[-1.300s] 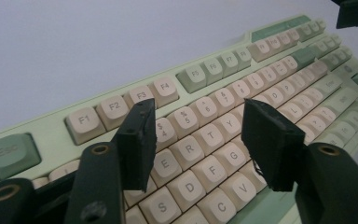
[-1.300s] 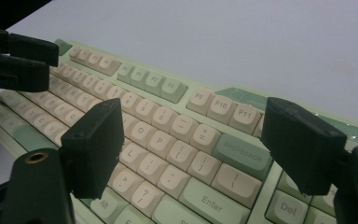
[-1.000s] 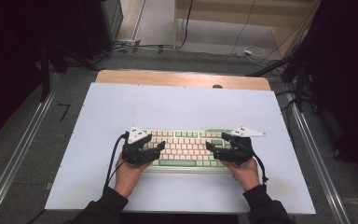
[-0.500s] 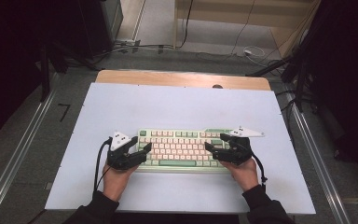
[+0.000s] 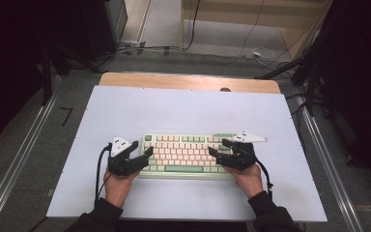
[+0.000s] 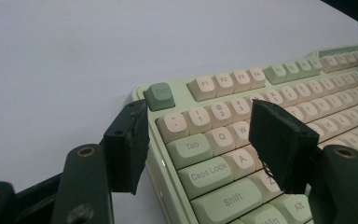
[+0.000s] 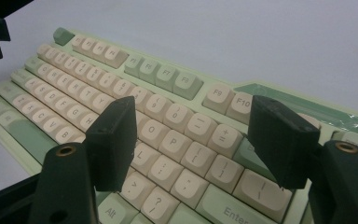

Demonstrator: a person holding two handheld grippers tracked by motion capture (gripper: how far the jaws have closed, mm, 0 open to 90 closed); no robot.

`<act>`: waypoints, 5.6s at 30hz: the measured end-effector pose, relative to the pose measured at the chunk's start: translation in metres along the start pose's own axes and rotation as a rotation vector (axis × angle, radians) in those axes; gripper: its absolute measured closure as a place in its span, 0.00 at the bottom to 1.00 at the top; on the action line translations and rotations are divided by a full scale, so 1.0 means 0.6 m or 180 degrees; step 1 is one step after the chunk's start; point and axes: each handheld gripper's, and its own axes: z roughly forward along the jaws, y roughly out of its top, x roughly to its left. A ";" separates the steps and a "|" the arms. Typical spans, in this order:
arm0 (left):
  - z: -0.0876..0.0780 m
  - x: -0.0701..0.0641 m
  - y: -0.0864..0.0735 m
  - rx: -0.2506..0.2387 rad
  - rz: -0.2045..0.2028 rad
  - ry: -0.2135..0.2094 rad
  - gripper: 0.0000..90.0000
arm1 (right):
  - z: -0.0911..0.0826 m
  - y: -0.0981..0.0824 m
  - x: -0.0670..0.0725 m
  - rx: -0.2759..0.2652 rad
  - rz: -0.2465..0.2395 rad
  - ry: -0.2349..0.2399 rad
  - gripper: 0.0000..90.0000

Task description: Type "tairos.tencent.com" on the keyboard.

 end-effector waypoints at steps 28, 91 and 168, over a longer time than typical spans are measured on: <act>0.007 -0.006 -0.005 0.0035 0.0048 -0.0032 0.43 | 0.043 0.004 0.038 0.0141 -0.0223 0.0127 0.97; 0.008 -0.015 -0.007 0.0042 0.0118 -0.0055 0.43 | 0.012 0.019 0.014 -0.0128 -0.0001 0.0083 0.50; 0.020 -0.031 0.000 -0.0034 0.0175 -0.0262 0.39 | 0.010 0.019 0.007 -0.0054 0.0068 0.0031 0.24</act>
